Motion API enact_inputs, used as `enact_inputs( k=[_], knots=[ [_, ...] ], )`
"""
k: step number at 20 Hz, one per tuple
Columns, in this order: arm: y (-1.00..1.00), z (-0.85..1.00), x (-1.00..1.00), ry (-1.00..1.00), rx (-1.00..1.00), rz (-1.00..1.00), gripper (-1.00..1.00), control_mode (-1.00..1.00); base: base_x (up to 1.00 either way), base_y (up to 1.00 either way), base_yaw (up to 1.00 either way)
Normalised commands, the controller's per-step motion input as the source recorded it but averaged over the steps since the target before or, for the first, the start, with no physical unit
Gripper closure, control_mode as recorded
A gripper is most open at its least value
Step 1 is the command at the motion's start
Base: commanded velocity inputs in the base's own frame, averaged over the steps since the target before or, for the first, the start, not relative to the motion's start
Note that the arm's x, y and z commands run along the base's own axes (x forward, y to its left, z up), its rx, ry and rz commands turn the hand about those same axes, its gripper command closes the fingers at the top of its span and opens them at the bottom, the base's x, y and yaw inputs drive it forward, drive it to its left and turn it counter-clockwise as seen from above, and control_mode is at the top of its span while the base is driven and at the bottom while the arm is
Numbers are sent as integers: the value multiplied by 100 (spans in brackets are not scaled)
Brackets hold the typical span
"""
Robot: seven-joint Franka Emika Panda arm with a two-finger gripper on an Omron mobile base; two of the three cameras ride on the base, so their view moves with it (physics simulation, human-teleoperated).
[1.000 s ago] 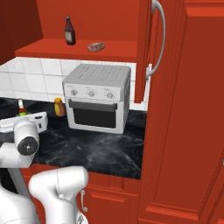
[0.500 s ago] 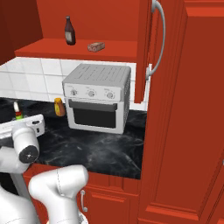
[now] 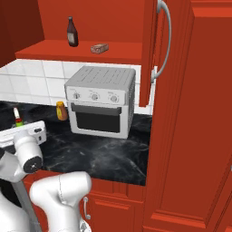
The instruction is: Pick the bar soap and spray from the cabinet and place them on the counter.
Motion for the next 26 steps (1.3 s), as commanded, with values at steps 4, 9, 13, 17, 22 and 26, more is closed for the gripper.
enact_inputs(
  k=[4, 9, 13, 17, 22, 26],
  knots=[
    [0, -18, 24, -7, 5, 4, 100, -100, 0, 0, 0],
    [0, -25, 19, -6, 4, 3, 100, -100, 0, 0, 0],
    [0, -27, 22, -5, 3, 3, 100, -100, 0, 0, 0],
    [0, -20, 24, -4, 4, 3, 100, -100, 0, 0, 0],
    [0, -17, 25, -4, 4, 3, 100, -100, 0, 0, 0],
    [0, -19, 24, -1, 2, 2, 100, -100, 0, 0, 0]
  ],
)
